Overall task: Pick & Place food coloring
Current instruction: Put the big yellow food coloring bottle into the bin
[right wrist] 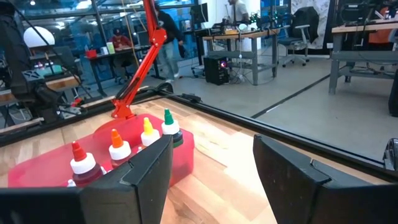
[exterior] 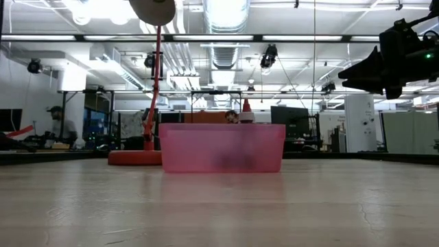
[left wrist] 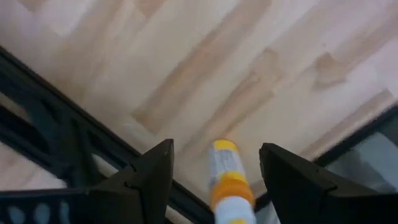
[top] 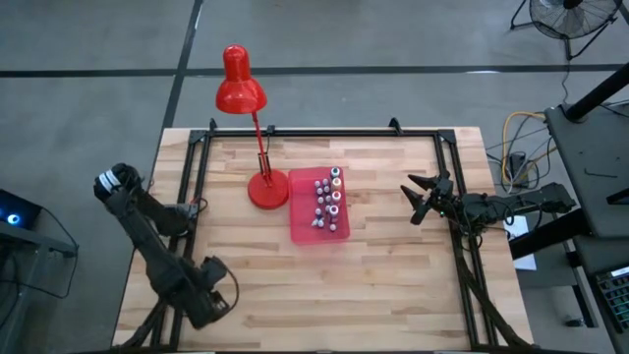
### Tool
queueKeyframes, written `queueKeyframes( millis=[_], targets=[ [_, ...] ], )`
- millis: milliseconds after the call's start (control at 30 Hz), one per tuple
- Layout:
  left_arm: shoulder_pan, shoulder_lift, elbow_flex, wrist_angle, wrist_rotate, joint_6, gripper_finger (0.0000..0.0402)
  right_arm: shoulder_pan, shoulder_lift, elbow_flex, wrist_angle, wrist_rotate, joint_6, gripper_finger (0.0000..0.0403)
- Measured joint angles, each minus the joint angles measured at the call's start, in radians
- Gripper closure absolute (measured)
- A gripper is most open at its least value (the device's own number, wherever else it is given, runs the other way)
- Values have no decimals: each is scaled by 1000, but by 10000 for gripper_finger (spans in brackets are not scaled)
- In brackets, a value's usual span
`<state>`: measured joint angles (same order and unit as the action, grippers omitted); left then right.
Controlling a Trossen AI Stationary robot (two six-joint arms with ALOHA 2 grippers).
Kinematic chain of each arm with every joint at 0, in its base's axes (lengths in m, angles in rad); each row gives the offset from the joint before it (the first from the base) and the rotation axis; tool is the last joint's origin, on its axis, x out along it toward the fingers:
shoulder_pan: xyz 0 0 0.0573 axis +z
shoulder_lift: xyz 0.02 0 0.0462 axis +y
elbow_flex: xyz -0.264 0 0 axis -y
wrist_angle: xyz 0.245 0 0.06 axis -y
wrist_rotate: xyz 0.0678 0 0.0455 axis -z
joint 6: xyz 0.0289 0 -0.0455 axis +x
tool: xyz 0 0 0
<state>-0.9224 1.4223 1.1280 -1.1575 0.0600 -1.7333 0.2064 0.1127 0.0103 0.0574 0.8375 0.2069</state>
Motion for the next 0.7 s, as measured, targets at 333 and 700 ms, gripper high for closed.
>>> queueKeyframes(
  millis=[333,700],
  targets=[
    [-108,78,-3,89,-23,-166,193,0,0,0,0,0,0,188],
    [-143,193,34,169,-20,-224,193,0,0,0,0,0,0,188]
  ],
)
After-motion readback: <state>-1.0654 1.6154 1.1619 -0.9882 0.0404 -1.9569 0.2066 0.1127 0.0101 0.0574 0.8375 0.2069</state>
